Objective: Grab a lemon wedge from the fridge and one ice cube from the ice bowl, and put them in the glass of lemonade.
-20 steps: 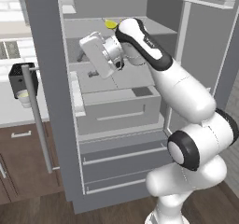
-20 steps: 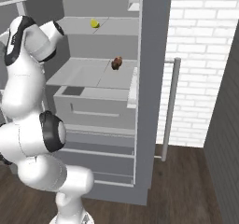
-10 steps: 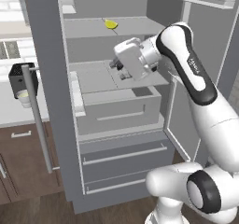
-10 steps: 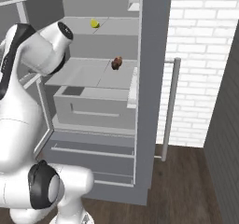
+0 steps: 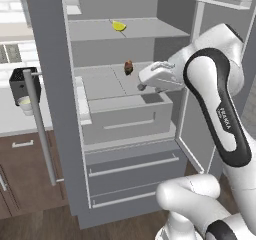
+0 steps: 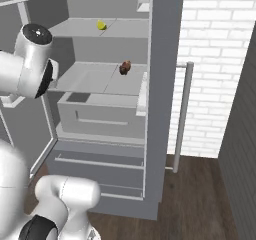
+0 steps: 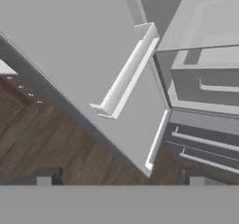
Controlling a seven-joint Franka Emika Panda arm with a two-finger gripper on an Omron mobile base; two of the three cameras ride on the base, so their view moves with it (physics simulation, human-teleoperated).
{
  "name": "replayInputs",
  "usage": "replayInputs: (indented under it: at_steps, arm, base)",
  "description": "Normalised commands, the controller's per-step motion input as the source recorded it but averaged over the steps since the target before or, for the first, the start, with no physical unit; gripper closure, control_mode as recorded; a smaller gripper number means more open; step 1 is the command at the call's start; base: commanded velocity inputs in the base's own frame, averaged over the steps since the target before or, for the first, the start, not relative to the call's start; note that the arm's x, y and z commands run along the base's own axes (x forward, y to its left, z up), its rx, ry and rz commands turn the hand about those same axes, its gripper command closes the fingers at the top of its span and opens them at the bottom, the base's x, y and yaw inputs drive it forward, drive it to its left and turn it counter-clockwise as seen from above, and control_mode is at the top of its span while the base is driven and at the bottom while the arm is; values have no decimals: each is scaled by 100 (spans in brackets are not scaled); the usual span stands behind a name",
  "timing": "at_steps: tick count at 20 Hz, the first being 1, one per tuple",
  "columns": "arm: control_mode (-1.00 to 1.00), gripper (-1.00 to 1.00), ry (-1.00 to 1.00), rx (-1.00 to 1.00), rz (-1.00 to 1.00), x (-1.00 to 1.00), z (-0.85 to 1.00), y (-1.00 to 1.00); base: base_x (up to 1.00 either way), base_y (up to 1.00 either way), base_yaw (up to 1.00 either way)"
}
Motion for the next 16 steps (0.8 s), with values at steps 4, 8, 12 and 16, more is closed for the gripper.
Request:
replayInputs:
  at_steps: [4,8,12,16]
  arm:
    - [-100,-100,2,-29,-25,-24,48,-36]
    - [-100,-100,14,-22,-32,-18,30,-36]
    - [-100,-100,8,-15,-29,-34,0,-39]
    - [-100,-100,0,-6,-22,-43,-26,-38]
  base:
    - [0,0,0]
    - [0,0,0]
    - [0,0,0]
    - [0,0,0]
